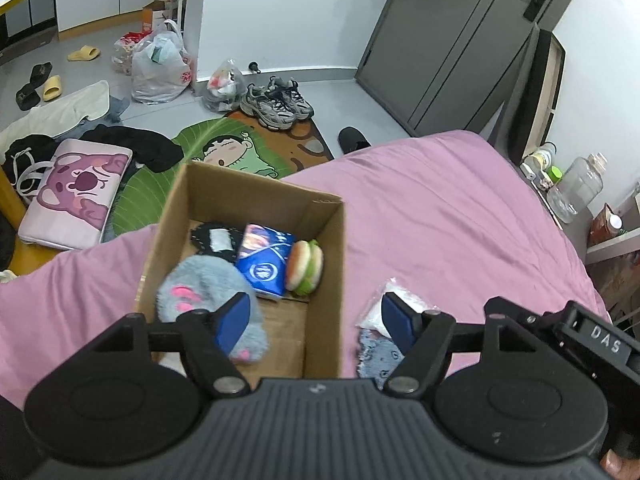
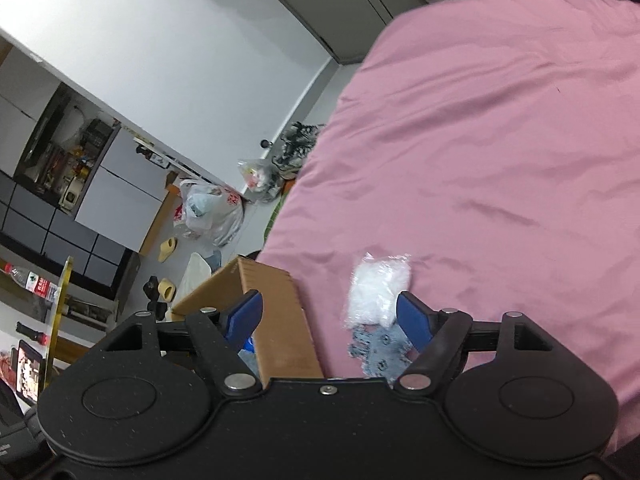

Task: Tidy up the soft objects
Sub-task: 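Move the right gripper back to the blue denim plush on the bed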

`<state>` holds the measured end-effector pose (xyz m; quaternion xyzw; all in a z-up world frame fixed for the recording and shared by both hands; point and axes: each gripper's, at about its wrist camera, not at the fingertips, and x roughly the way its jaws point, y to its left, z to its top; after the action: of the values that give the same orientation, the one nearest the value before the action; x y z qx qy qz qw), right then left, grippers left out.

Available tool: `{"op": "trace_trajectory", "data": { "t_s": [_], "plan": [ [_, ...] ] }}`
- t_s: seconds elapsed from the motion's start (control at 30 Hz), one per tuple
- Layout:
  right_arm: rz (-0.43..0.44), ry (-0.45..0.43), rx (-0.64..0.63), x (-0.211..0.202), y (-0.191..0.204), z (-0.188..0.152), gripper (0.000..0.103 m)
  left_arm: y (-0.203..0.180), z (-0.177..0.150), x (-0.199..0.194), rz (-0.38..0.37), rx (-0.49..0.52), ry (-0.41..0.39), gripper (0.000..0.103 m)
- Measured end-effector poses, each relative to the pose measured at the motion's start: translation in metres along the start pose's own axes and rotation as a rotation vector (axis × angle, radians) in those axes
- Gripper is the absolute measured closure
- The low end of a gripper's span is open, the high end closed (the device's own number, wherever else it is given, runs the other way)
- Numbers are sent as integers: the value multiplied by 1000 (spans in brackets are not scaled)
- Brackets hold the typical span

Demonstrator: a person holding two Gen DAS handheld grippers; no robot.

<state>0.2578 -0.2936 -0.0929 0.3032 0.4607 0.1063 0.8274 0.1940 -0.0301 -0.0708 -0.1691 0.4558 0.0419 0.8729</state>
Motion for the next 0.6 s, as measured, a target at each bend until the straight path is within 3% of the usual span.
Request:
{"op": "trace_trajectory", "data": {
  "t_s": [0.23, 0.3, 0.6],
  "plan": [
    [-40, 66, -16, 27, -13, -14, 31, -20, -3, 12, 16, 28, 8, 32],
    [-53, 89, -3, 36, -19, -17, 35, -22, -5, 17, 30, 35, 18, 32],
    [-37, 199, 65, 72, -35, -26, 43, -38, -9, 34, 72, 72, 30, 32]
  ]
}}
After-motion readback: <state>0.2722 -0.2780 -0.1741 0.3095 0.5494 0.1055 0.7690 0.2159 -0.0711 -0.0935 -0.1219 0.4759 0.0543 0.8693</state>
